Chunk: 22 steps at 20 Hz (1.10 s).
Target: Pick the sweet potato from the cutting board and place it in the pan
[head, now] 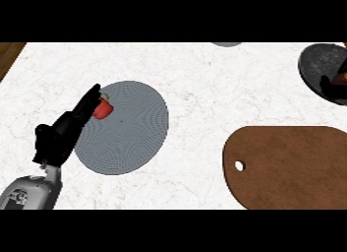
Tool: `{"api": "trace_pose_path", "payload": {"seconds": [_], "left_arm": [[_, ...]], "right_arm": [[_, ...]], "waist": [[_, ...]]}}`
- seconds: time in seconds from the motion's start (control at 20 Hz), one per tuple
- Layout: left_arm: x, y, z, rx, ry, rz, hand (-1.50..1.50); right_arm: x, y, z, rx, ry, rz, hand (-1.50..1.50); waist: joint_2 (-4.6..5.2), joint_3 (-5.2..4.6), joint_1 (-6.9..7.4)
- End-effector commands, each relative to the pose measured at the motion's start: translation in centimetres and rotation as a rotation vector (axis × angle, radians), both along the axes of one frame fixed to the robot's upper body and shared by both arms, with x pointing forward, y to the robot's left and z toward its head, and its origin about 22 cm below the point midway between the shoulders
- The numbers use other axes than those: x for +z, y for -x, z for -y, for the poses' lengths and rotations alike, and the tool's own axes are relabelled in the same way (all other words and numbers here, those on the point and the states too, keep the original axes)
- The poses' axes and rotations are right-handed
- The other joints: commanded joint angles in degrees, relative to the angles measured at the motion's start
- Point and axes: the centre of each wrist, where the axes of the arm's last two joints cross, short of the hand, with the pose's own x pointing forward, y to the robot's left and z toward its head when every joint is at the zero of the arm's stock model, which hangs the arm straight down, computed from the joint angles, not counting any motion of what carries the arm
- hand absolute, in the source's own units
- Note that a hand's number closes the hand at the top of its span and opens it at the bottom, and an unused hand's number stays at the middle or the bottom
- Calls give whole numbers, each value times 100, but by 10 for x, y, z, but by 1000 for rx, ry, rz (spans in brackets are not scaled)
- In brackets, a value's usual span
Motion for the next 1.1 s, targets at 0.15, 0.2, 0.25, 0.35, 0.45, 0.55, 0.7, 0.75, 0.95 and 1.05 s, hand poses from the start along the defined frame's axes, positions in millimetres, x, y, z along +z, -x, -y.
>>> {"api": "trace_pose_path", "payload": {"seconds": [0.15,0.2,0.25,0.35,0.45,0.55,0.7,0.75,0.95,1.05], "left_arm": [[4,3,14,-21,0,9,0],[-2,-4,20,-20,-14,4,0],[12,-9,17,-29,8,7,0],[6,-9,2,-24,-6,15,0],[0,-5,3,-34,0,4,0],[3,-9,12,-25,4,18,0],[7,-8,14,-59,2,25,0],[7,-4,13,-65,-1,24,0],[9,-10,18,-75,13,32,0],[7,-7,21,-73,5,20,0]], "right_arm": [[-1,-2,38,-20,22,7,150],[-3,-5,34,-16,-8,31,150],[1,-7,36,-31,9,33,150],[6,-7,42,-26,1,17,150],[12,-3,53,-36,-10,22,150],[11,-2,54,-45,-6,37,150],[-10,14,66,-244,-92,-154,150],[-16,22,73,-232,-83,-251,-150],[-7,7,59,-160,-130,-268,-150],[-8,9,61,-119,-157,-251,-150]], "waist": [[36,8,89],[68,13,104],[70,14,129],[69,10,134],[92,16,189],[95,17,174],[161,11,307],[161,14,376],[217,38,454],[183,43,388]]}}
